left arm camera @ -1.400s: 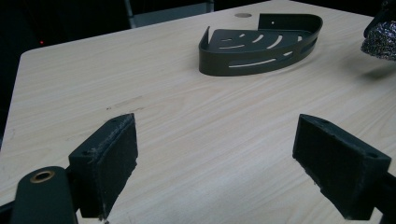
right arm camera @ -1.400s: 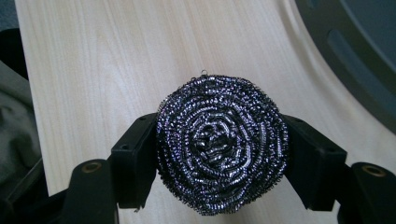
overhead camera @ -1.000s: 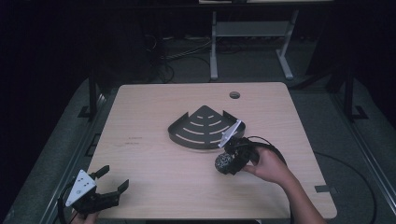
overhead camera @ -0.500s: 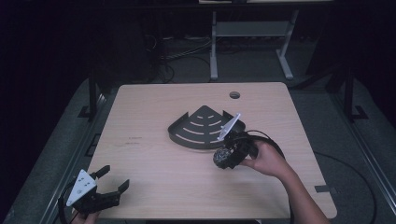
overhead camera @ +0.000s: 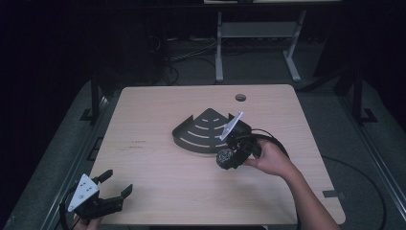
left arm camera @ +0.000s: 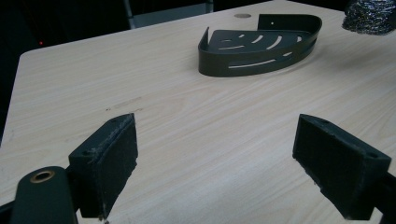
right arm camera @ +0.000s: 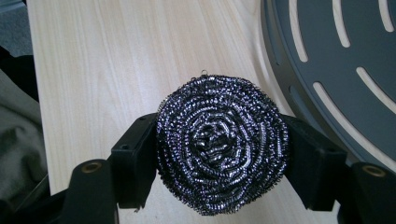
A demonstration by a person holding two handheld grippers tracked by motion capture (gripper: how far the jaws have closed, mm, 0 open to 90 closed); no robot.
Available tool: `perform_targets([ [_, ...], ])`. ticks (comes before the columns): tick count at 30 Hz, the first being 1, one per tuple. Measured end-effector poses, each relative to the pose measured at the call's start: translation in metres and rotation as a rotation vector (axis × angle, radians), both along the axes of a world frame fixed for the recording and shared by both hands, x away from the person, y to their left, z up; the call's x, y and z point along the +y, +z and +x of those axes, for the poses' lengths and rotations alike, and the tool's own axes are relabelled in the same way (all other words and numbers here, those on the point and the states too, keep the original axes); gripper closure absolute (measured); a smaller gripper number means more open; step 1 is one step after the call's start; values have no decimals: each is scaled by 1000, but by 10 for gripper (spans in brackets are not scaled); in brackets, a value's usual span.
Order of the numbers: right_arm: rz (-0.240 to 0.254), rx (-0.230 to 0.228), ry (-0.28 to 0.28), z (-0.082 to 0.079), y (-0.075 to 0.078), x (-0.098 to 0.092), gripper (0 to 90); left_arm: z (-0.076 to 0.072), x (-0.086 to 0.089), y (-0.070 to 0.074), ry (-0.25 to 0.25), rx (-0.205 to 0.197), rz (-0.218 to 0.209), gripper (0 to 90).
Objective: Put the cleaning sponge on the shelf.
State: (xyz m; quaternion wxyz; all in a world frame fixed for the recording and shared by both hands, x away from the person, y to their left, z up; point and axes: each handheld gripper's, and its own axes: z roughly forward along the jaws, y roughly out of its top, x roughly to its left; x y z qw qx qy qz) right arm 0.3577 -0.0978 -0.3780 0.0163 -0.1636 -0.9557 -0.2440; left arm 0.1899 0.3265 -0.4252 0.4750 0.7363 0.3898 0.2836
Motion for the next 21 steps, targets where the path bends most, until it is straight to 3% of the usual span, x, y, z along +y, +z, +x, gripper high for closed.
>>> perform_targets([
  [21,-14,17,7,17,5,9,321,0,1,0,0,0,0,133],
])
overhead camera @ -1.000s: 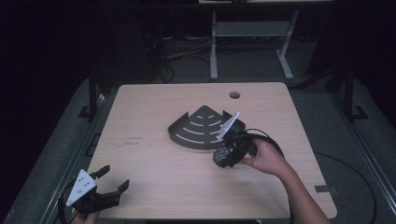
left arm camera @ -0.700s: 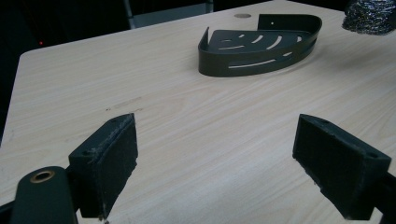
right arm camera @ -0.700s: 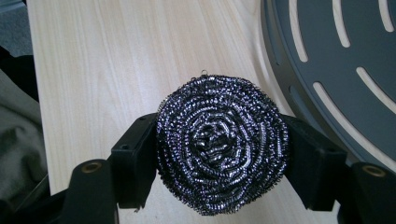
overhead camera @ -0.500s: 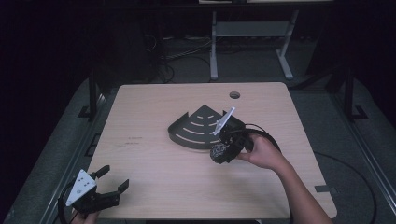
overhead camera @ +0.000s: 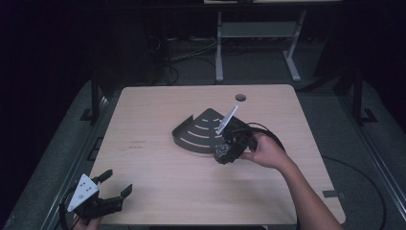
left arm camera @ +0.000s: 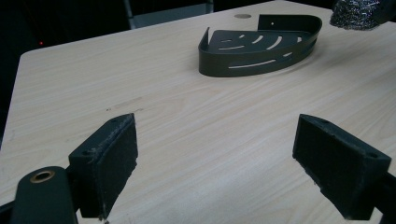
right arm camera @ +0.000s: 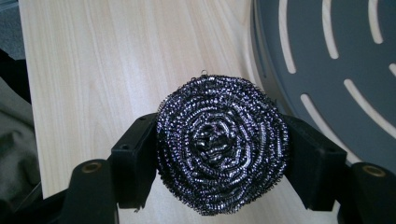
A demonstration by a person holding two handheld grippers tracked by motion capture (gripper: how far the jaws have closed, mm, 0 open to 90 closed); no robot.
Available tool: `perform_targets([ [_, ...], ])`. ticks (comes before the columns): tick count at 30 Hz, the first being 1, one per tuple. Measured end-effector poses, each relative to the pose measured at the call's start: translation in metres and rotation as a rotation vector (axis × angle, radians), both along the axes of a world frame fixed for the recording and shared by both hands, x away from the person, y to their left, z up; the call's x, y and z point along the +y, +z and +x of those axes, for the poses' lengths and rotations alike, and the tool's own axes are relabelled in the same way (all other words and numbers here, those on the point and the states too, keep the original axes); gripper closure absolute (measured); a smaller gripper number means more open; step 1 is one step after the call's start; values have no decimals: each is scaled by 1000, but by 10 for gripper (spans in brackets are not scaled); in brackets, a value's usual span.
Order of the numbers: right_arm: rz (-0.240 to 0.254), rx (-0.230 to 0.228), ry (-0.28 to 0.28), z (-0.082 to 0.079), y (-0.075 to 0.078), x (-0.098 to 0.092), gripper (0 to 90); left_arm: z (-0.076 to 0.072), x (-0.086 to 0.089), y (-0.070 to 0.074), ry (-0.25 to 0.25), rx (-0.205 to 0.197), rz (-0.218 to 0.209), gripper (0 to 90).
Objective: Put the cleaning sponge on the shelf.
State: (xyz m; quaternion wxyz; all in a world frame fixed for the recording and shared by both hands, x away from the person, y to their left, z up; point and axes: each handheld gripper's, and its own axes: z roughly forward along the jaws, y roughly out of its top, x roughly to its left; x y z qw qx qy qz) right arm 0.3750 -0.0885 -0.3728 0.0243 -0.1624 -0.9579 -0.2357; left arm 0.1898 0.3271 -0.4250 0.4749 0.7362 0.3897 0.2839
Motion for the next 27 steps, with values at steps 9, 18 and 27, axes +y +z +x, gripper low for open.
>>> perform_targets([
  [9,6,-9,1,11,10,6,321,-1,1,0,4,-1,-4,133],
  [18,-7,-4,-2,21,11,11,321,-1,1,0,4,-3,-7,133],
  [27,-16,-8,1,32,18,18,321,-1,2,0,4,-3,-12,132],
])
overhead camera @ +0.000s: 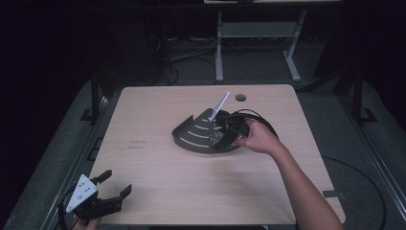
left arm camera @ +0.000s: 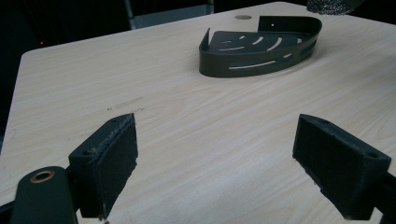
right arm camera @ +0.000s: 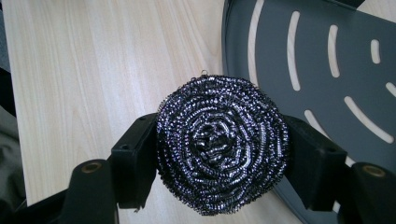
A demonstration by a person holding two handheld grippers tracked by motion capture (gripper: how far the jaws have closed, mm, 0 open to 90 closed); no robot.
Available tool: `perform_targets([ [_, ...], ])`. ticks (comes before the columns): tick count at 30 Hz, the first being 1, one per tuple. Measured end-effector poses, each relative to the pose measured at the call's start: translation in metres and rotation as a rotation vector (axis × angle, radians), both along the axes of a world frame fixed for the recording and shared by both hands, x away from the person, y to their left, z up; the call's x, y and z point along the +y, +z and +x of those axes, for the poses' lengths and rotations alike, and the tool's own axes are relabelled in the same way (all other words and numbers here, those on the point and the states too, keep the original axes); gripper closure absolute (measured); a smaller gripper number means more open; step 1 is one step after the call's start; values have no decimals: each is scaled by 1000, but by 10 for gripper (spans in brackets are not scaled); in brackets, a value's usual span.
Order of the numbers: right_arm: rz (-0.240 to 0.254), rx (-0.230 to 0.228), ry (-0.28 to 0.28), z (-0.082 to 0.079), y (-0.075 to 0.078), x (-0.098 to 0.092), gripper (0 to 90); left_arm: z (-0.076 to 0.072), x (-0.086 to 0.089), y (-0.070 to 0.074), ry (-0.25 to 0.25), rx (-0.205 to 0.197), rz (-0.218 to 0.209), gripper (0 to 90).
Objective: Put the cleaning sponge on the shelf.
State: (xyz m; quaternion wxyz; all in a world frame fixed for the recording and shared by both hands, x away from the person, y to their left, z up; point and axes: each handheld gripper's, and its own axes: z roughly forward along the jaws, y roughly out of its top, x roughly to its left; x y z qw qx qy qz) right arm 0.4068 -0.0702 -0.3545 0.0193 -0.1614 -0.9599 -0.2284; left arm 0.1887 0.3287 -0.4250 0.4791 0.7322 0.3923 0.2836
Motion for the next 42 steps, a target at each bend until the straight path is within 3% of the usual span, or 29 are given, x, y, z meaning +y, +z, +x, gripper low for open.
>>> perform_targets([
  [15,-11,0,-7,15,3,8,321,-1,1,1,0,-1,2,132],
  [19,7,7,-22,21,2,8,321,-1,1,1,2,0,0,133],
  [42,9,23,-87,46,-24,9,319,-1,1,0,1,-3,-3,132],
])
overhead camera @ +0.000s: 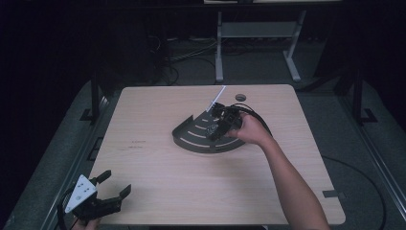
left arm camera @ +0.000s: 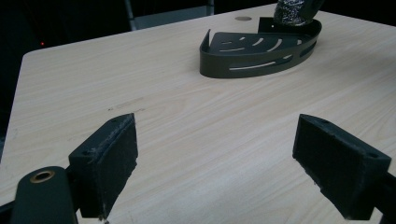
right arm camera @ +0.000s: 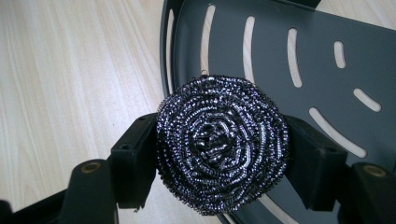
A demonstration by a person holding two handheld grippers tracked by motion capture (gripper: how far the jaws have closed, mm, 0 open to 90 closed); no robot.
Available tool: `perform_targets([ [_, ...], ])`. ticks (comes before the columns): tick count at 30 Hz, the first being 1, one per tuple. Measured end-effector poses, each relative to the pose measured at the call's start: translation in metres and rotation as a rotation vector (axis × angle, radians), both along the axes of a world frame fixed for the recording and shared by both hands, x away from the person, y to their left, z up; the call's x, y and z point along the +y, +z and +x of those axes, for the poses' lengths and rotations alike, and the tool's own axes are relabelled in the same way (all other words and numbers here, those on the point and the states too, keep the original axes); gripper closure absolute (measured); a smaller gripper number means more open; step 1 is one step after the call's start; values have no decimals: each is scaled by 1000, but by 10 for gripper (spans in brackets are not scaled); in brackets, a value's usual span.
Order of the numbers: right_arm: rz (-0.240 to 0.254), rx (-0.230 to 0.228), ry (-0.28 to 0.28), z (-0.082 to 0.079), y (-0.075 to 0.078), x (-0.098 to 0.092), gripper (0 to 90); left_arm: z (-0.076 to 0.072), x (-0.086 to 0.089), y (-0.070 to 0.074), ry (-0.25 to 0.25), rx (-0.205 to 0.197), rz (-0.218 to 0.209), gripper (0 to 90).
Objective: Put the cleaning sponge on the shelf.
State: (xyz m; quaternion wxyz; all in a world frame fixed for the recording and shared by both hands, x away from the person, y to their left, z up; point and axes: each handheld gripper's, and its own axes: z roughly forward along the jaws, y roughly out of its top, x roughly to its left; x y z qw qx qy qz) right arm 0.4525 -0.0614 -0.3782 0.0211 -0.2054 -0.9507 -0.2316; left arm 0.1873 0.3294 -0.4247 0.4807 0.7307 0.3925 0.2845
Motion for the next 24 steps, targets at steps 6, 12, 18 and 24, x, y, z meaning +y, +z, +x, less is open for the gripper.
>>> perform_targets([
  [6,-4,5,-16,5,-5,-1,319,0,0,0,-1,3,1,133],
  [12,-7,9,-24,8,-9,-1,319,0,0,0,-2,0,4,132],
  [18,10,13,-48,10,-14,-4,319,0,0,0,-1,1,2,132],
  [24,13,30,-73,15,-24,-6,319,1,0,0,-2,3,3,133],
])
